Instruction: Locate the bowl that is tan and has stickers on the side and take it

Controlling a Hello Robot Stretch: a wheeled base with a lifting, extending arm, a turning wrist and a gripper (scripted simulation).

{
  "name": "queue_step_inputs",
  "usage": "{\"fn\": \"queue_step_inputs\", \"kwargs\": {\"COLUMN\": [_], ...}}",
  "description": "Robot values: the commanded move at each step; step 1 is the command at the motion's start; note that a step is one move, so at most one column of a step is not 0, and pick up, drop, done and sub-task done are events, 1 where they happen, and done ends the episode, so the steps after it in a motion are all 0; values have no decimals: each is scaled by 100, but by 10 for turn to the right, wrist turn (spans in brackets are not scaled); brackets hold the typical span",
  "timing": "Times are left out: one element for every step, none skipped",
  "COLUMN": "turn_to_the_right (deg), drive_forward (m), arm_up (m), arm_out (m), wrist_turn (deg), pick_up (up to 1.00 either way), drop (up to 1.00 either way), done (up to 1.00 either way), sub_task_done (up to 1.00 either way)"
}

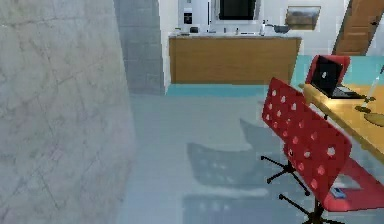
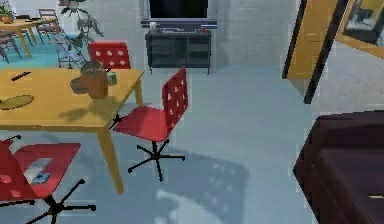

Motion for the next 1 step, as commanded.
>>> {"fn": "queue_step_inputs", "kwargs": {"turn_to_the_right": [0], "drive_forward": [100], "arm_up": [0], "arm_out": [0], "wrist_turn": [0], "pick_up": [0], "drop": [0], "done": [0], "sub_task_done": [0]}}
